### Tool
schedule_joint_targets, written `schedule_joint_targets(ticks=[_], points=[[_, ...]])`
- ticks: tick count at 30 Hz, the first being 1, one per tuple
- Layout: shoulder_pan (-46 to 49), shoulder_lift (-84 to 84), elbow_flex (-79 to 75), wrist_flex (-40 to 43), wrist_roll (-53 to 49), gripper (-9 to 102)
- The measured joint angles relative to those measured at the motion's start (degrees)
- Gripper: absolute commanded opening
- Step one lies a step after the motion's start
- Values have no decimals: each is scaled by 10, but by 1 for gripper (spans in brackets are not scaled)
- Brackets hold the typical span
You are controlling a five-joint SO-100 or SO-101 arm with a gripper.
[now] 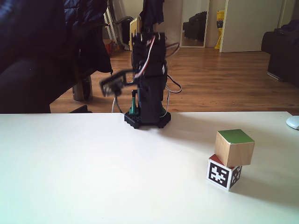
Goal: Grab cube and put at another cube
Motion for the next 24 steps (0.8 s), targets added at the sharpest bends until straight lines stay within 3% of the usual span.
schedule_joint_targets(ticks=[8, 24], points=[[18, 4, 105, -26, -25, 2], [8, 4, 119, 11, -51, 0]])
